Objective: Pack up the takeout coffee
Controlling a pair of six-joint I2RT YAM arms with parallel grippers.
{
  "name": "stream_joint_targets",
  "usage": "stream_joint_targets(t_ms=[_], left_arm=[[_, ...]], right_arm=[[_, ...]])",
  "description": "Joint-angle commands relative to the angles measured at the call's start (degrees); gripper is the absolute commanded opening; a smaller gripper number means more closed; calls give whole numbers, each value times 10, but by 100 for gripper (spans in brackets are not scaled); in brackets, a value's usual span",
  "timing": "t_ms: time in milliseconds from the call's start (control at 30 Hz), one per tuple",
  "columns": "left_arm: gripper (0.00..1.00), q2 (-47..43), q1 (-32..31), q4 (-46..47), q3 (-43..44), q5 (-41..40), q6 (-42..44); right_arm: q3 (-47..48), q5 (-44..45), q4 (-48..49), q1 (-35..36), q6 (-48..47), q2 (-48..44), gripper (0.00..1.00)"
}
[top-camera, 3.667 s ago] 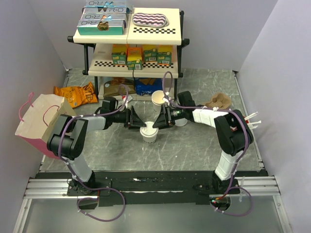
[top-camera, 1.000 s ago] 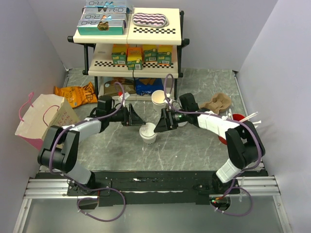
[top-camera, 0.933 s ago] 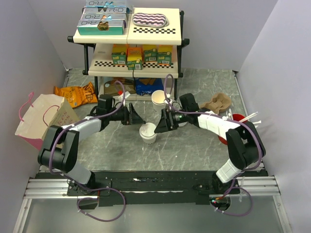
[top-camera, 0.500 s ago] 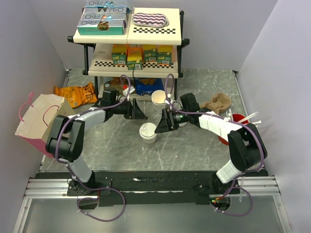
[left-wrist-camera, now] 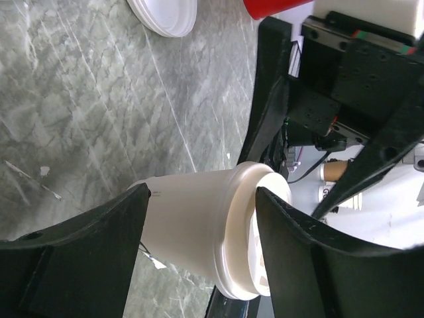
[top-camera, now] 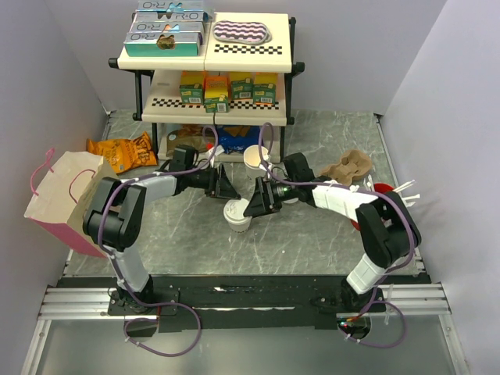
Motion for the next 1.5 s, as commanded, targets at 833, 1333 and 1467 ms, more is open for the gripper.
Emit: stream_joint_targets(t_ms=[833, 1333, 1467], left_arm=[[64, 42, -4, 156, -89, 4, -76], [60, 97, 7, 369, -133, 50, -192], [69, 36, 7, 389, -141, 66, -233]], right_arm=[[-29, 9, 51, 7, 26, 57, 62], [-27, 27, 30, 6, 1, 46, 62], [-16, 24, 29, 6, 0, 49, 61]])
